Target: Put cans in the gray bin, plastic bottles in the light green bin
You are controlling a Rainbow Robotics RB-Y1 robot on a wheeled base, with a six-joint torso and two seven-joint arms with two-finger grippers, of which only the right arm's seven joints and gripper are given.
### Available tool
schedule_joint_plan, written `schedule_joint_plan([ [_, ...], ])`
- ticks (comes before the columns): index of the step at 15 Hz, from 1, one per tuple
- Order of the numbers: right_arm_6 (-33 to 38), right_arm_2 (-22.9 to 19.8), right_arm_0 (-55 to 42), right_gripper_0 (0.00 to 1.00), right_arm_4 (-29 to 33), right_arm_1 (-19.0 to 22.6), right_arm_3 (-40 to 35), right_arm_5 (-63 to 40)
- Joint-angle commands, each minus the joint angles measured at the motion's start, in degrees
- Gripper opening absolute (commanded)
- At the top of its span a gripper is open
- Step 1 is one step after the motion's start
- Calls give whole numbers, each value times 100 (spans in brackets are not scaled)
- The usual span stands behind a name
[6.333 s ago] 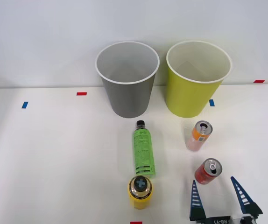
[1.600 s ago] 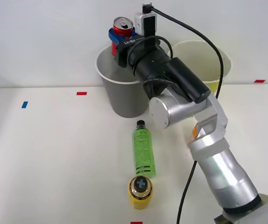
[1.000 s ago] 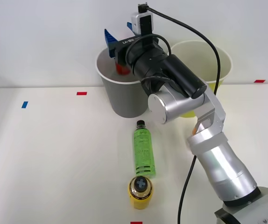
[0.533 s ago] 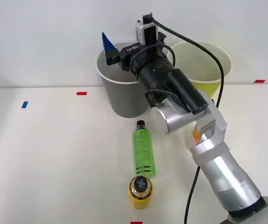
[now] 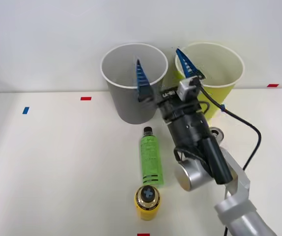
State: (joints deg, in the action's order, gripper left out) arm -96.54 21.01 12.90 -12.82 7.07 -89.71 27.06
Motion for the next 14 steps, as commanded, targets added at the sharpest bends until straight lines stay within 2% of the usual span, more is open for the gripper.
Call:
schedule_joint_plan([
  [1,21,25,-948,100,-37,533,-952,-34],
  [4,39,-89,-2099,100,-81,998,-2516,-983],
  [6,39,-168,-2837,100,-98,1122,-3149,-1185],
  [10,-14,-326,-3962,100,-37,1174,-3413,-913],
  [14,-49,-458,-4894,100,-10,1042,-3413,-641],
])
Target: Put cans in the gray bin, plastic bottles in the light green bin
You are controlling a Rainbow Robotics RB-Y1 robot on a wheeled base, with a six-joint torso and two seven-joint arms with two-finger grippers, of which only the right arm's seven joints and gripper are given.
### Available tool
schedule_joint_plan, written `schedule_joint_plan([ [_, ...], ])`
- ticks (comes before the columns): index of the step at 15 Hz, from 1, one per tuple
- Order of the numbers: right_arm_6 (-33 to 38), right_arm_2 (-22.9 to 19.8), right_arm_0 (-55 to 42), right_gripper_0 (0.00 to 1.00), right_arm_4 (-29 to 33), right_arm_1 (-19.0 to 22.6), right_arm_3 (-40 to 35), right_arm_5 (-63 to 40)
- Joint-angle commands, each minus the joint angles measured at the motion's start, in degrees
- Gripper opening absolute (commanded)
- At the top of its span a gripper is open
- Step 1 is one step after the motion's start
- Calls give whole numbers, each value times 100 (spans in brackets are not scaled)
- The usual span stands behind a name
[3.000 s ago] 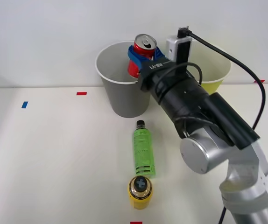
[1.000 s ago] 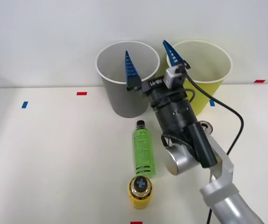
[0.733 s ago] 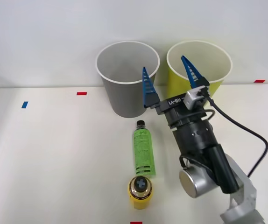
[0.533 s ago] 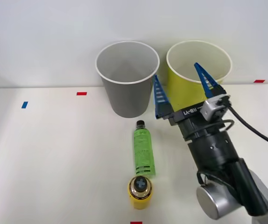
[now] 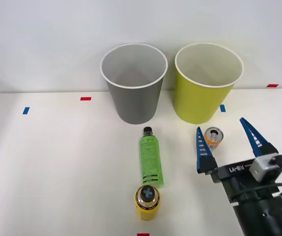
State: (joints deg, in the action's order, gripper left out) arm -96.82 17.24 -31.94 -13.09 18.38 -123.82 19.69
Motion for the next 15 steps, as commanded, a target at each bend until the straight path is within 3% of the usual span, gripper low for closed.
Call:
schedule_joint_plan([
  [1,-47,-124,-612,100,34,-186,-2,96],
  [10,-91,-423,-1526,100,25,-493,24,78],
  [15,146,-581,-1578,100,764,-1029,411,307],
])
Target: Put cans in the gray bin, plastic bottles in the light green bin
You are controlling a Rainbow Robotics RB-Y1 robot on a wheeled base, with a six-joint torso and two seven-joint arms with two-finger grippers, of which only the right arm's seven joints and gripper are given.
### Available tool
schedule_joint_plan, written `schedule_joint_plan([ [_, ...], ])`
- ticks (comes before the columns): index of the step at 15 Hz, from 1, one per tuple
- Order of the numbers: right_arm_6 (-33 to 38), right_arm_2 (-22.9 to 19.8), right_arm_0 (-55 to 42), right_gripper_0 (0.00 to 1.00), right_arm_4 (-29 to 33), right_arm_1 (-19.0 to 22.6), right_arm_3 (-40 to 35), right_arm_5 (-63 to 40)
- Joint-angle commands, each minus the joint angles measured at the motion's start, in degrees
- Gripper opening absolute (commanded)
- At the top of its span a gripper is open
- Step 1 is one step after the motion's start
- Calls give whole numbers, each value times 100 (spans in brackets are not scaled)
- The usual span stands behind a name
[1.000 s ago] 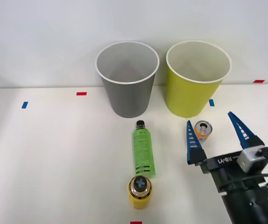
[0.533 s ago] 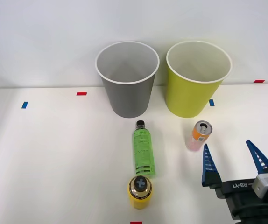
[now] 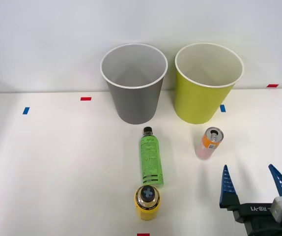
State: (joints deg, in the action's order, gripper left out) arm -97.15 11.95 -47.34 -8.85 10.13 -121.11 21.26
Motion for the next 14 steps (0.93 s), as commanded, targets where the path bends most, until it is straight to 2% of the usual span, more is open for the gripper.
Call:
schedule_joint_plan([
  [1,531,-53,-47,100,577,-266,307,388],
  [3,926,-70,-73,100,903,-318,641,897],
  [6,847,18,-249,100,1061,-318,1010,1592],
  [9,-111,132,-513,100,973,-318,1072,1785],
  [14,-208,290,-592,100,762,-301,1660,2014],
])
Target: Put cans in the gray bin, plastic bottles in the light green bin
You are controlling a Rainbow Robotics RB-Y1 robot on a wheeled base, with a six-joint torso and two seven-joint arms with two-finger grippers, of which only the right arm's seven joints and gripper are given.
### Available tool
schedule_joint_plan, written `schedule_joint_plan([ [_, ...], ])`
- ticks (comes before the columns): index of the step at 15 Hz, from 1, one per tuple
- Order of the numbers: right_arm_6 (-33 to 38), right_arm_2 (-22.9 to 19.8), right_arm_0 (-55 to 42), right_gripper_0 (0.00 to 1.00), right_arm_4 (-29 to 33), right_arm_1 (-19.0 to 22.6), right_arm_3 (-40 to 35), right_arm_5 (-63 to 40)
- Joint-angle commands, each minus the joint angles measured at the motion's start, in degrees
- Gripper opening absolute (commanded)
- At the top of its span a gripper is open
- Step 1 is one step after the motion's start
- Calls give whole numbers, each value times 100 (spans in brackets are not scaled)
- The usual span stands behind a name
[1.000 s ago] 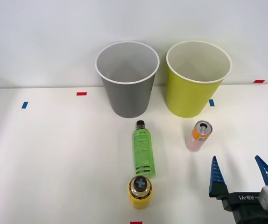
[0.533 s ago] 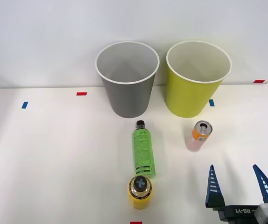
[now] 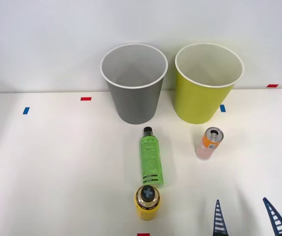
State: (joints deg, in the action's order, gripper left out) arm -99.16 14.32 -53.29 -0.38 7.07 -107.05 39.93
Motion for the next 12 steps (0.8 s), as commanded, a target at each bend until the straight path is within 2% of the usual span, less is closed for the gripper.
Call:
schedule_joint_plan([
  [1,-6,97,-32,100,-103,5,307,156],
  [5,-6,369,-173,100,-270,172,307,314],
  [12,-147,281,-349,100,-279,312,307,323],
])
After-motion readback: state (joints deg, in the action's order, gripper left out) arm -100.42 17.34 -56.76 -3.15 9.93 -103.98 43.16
